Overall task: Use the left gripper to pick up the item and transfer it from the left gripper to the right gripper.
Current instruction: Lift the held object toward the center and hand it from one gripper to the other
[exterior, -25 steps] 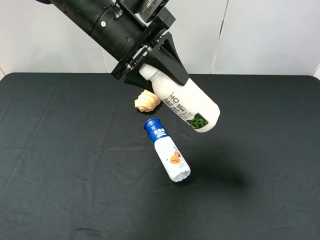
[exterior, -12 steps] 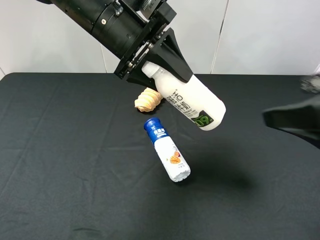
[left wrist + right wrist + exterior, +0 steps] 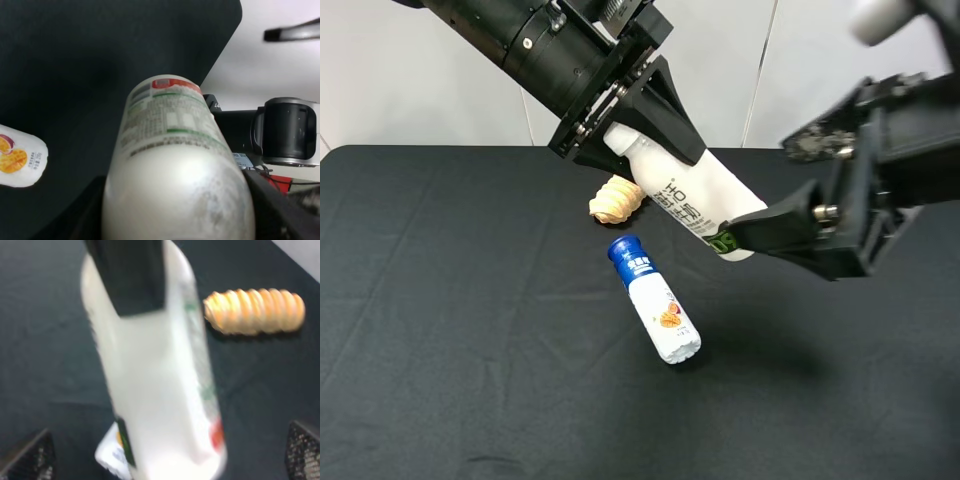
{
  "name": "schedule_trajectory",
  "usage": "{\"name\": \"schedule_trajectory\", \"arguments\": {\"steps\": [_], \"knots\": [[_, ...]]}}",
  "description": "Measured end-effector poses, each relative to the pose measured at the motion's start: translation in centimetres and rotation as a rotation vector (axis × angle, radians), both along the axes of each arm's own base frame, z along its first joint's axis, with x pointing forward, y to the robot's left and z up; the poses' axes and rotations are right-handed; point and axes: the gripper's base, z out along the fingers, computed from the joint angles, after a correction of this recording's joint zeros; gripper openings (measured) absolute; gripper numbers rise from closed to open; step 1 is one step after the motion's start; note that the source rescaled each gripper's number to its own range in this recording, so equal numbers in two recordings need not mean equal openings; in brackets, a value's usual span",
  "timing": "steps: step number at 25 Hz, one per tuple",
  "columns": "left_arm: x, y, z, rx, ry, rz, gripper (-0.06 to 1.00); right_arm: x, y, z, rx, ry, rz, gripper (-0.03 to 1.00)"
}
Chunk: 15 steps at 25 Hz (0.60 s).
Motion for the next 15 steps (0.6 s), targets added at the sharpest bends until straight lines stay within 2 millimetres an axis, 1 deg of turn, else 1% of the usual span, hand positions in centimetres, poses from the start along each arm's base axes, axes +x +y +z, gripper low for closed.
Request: {"name": "schedule_trajectory", "arguments": {"steps": [1, 2, 4, 7, 11, 13, 15], "knots": [[0.0, 0.0, 0.0, 0.000, 0.000, 0.000, 0.00, 0.3, 1.0, -0.4, -0.002, 0.000, 0.022, 1.00], [0.0, 0.0, 0.0, 0.000, 0.000, 0.000, 0.00, 0.3, 1.0, -0.4, -0.002, 0.000, 0.022, 1.00], [0.0, 0.0, 0.0, 0.000, 0.000, 0.000, 0.00, 0.9, 2.2, -1.1, -0.005, -0.002, 0.039, 1.00], [0.0, 0.0, 0.0, 0.000, 0.000, 0.000, 0.00, 1.5, 3.1, -1.9, -0.008, -0.006, 0.044, 1.00], [0.0, 0.0, 0.0, -0.005, -0.003, -0.003, 0.00, 2.3, 3.7, -2.5, -0.011, -0.008, 0.030, 1.00], [0.0, 0.0, 0.0, -0.005, -0.003, -0.003, 0.00, 2.9, 4.1, -3.2, -0.017, -0.005, 0.020, 1.00], [0.0, 0.0, 0.0, -0.005, -0.003, -0.003, 0.00, 3.1, 4.2, -3.4, -0.022, 0.000, 0.018, 1.00]]}}
